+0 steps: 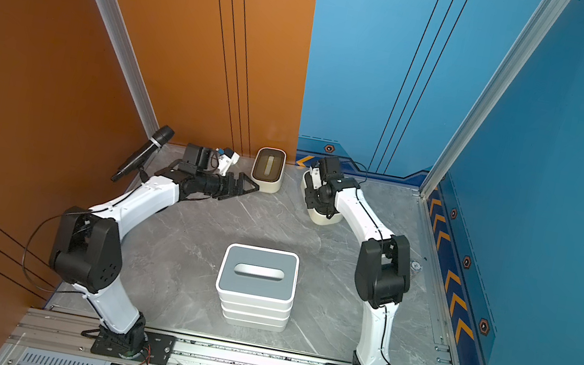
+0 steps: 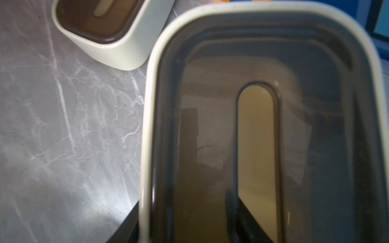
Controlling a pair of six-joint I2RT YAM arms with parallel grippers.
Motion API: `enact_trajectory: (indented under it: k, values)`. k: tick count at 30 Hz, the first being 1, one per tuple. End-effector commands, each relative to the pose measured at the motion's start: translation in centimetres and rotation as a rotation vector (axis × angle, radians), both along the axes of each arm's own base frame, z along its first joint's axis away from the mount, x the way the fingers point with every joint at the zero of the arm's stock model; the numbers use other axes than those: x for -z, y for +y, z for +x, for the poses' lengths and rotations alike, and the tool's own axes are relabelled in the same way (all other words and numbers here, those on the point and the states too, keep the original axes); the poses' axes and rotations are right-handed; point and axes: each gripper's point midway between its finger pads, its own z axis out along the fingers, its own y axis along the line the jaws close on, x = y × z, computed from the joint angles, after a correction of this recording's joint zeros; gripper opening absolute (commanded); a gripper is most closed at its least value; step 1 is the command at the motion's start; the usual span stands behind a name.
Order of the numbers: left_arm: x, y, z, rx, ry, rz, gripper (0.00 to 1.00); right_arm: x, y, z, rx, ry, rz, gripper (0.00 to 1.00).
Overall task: Stack the tissue boxes
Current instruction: Pick up the tissue box from the center of the board.
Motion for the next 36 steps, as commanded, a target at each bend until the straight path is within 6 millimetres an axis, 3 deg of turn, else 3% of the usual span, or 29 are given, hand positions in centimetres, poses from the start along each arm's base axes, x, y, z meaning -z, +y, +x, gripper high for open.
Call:
enact_trajectory:
  k: [1, 10, 15, 22, 26, 32, 36]
  values:
    - [-1.5, 1.0, 0.0, -0.067, -0.006, -0.034, 0.98, -3.5, -0.5, -2.4, -0.040, -0.030, 0.023, 0.37]
    - [-3.4, 2.8, -5.0, -0.118, -0.101, 0.012, 0.98, -7.7, -1.3, -8.8, -0.168, -0.067, -0.039, 0.37]
    - [-6.1, 2.6, -8.6, -0.067, -0.232, 0.018, 0.98, -9.7, -1.0, -11.8, -0.279, -0.143, -0.100, 0.37]
    - [-6.6, 3.1, -13.2, -0.040, -0.327, 0.071, 0.98, -12.8, 0.7, -15.8, -0.429, -0.164, -0.002, 0.38]
    - [-6.7, 3.2, -15.9, -0.014, -0.354, 0.090, 0.98, -13.4, 1.6, -18.2, -0.545, -0.128, 0.011, 0.38]
    - [-7.2, 3.5, -18.3, -0.057, -0.321, -0.018, 0.98, -13.2, 2.9, -20.9, -0.688, -0.054, -0.044, 0.37]
    - [-7.4, 3.7, -19.7, -0.060, -0.302, -0.039, 0.98, -14.0, 3.5, -21.7, -0.737, -0.085, -0.073, 0.37]
